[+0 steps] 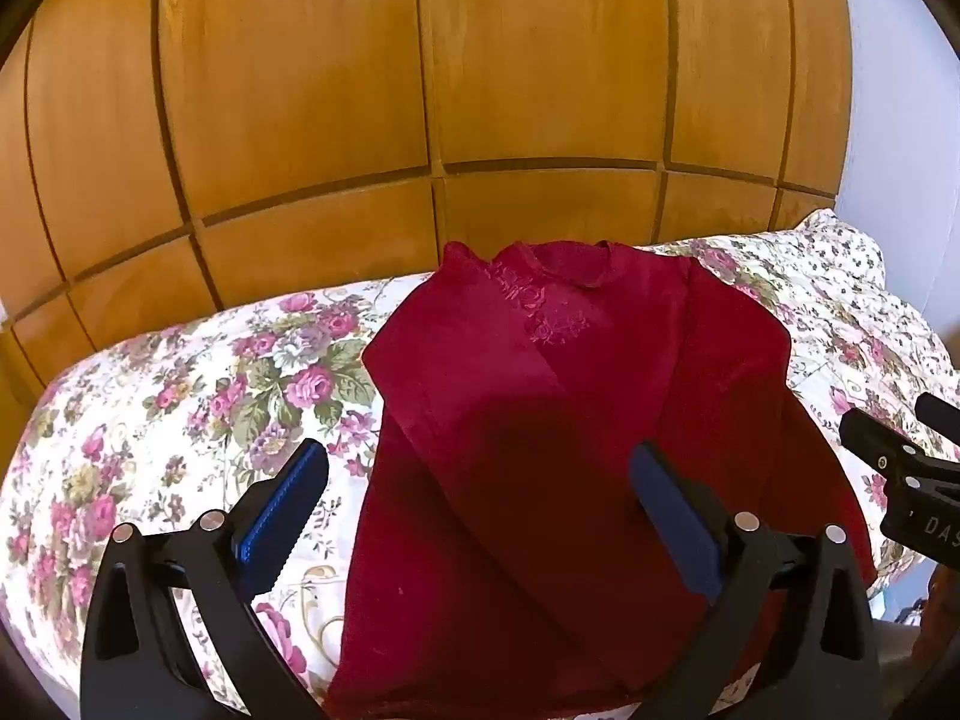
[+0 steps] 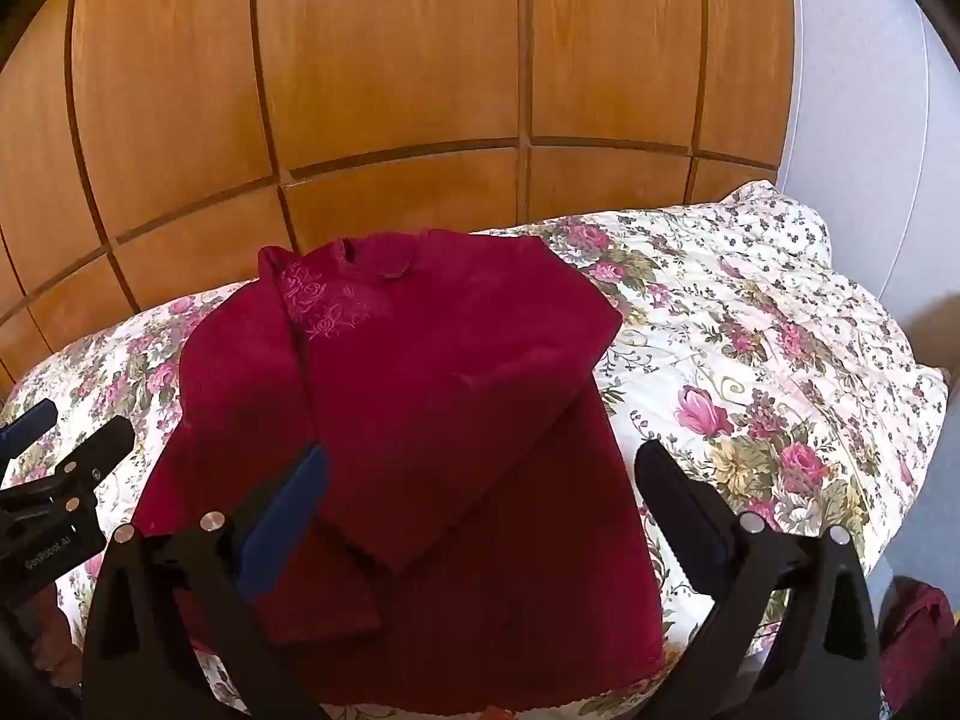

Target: Fold small clothes

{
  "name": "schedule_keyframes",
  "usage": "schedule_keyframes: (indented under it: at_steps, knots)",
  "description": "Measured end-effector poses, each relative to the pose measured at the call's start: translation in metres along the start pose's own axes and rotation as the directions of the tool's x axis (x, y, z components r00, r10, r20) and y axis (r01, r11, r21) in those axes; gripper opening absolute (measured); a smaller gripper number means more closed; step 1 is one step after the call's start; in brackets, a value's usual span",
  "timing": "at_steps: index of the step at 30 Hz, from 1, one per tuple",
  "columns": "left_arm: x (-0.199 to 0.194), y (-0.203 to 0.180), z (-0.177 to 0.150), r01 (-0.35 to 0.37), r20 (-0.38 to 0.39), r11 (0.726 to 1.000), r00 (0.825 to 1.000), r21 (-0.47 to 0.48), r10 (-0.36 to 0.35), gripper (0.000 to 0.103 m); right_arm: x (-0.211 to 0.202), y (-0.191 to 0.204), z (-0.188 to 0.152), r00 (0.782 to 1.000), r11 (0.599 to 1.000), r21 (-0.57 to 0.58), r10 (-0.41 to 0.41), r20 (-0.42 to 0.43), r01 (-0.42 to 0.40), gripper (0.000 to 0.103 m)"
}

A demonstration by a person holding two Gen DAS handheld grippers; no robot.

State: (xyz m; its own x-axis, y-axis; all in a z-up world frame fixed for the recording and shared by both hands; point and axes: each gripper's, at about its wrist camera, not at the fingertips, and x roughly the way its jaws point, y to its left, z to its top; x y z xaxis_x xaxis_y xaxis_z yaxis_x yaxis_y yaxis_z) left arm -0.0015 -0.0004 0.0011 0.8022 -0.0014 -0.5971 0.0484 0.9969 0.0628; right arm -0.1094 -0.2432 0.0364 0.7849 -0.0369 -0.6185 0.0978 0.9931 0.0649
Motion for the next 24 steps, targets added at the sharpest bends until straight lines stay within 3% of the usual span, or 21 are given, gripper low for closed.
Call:
schedule_keyframes:
  at_steps: [9,24]
  knots:
    - [0.0048,0.006,0.0008,0.028,-0.044,0.999,0.999,-0.03,-0.029,0.1,-0.0002,0.0021,0.0008,1.0,1.0,0.005,0.003,-0.001,-0.003,0.101]
    - [0.0049,0.0035,-0.0046,0.048,-0.038,0.998,0.998,-0.031,-0.049,0.1,0.0018,-0.0003,-0.0019,1.0,1.0,0.015,0.005,-0.004,-0.005,0.101]
